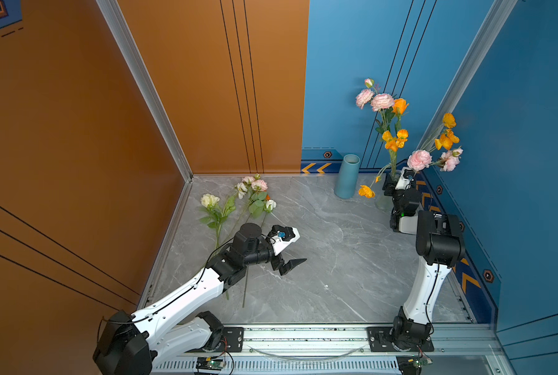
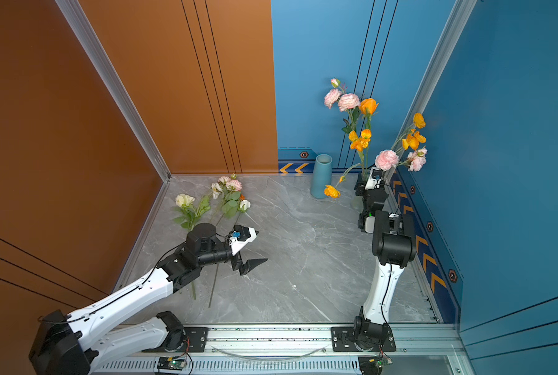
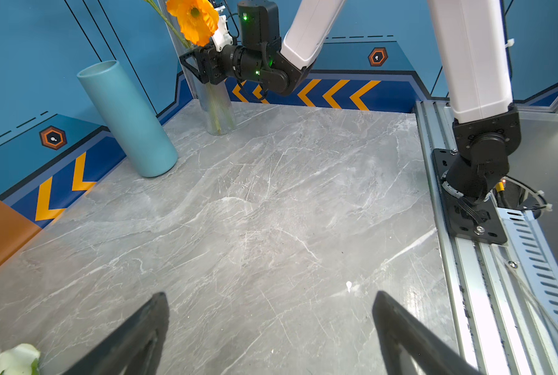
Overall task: Arrange the flowers into the vase
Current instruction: 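Lower the glass vase at the far corner and open the right gripper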
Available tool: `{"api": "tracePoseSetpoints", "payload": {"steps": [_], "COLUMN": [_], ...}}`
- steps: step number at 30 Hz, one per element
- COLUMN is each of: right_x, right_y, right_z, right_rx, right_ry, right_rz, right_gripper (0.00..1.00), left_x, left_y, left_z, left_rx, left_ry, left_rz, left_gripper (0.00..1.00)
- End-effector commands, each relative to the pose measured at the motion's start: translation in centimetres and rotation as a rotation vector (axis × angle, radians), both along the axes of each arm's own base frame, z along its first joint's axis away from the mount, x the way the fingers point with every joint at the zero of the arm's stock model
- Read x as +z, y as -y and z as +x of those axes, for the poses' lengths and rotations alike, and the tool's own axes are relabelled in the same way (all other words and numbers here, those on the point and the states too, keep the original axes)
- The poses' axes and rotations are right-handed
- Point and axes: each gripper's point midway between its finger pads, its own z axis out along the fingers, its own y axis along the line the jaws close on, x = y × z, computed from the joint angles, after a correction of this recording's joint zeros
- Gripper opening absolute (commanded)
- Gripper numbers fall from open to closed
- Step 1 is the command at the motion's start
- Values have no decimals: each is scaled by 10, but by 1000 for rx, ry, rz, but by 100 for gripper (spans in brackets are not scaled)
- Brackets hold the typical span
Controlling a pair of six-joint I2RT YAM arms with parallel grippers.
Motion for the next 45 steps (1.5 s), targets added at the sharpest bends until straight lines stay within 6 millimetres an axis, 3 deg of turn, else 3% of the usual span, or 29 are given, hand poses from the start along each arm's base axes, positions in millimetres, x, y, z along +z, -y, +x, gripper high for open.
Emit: {"api": "tracePoseSetpoints", "payload": {"steps": [1,3,8,11,17,23,24,32,39,45], "right_x": [40,36,27,22,9,-15,-3,-11,-15,-16], "right_y": [13,14,16,16,8,-6,-7,-16,-46,-64], "right_z": [-2,-2,-3,-2,-6,-24,-29,-60,-106,-174], "right_rx": [-24,-26,-33,-28,-3,19,22,18,32,20], "right_ry": [136,125,106,75,34,-16,5,-26,-97,-170], "right_rz": [0,17,32,39,57,81,79,98,97,198], "right_gripper": [27,38,88,98,100,100,100,100,100,100], "left_x": [0,-1,-2,-1,2,8,9,19,27,34], "left_y": [0,0,1,1,1,-1,-1,-3,-7,-17], "left_z": [-1,0,0,0,0,-1,-1,-3,-5,5], "left_rx": [-15,-15,-20,-22,-26,-25,-24,-21,2,97], "left_ry": [-24,-28,-36,-41,-41,-27,-25,-1,52,107], "left_rz": [-15,-15,-16,-20,-28,-39,-40,-57,-56,-45], "left_gripper": [98,98,98,98,98,98,98,98,98,98]}}
